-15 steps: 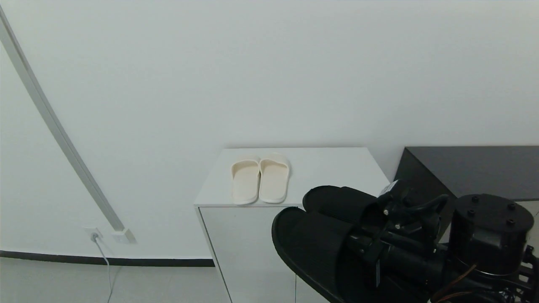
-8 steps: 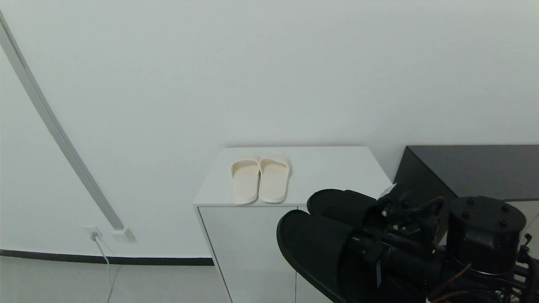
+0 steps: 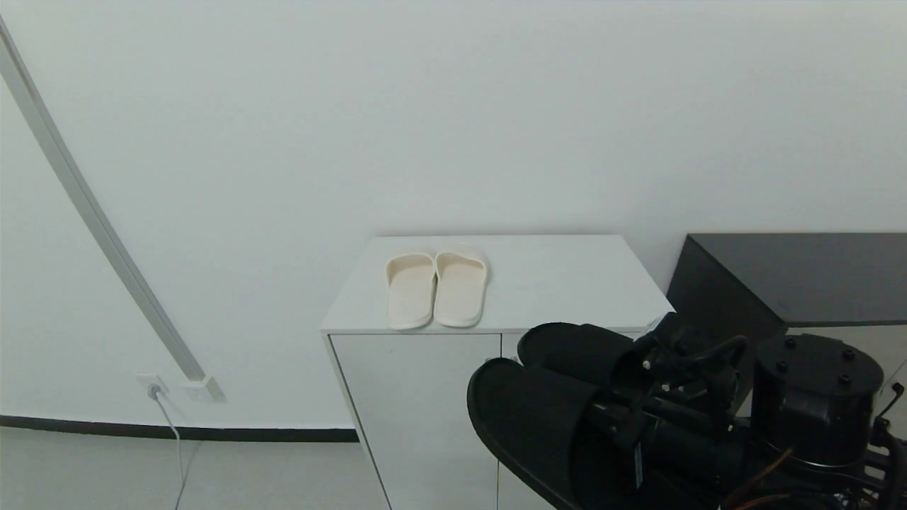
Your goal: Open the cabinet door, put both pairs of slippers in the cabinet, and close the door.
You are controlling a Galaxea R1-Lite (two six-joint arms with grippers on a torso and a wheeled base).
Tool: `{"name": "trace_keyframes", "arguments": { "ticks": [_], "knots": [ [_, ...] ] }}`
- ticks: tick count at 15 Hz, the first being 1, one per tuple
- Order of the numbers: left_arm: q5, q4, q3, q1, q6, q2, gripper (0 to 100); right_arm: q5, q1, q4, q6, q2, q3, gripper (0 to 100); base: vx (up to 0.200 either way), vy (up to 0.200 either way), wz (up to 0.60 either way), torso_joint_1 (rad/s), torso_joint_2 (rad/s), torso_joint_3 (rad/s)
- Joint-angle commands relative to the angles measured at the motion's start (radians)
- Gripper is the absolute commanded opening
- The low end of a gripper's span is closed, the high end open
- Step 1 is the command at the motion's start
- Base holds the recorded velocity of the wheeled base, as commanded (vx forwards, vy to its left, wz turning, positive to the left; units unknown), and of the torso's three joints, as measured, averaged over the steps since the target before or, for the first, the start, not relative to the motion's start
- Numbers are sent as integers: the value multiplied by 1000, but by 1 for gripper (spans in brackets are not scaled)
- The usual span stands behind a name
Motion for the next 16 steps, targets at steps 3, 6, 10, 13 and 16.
{"name": "trace_keyframes", "arguments": {
  "ticks": [3,6,10,13,16],
  "knots": [
    [0,0,0,0,-1,1,100,-1,0,0,0,1,8,0,0,0,0,-162,378,214],
    [2,0,0,0,-2,1,100,1,0,0,-1,1,9,0,0,0,0,-199,458,259],
    [2,0,0,0,-2,1,100,1,2,0,-3,1,14,0,0,0,0,-225,546,320],
    [2,0,-1,0,-2,1,100,2,2,-2,-11,2,20,0,0,0,0,-206,544,320],
    [2,0,0,0,-4,1,100,4,2,0,-21,2,26,0,0,0,0,-196,514,318]
  ]
}}
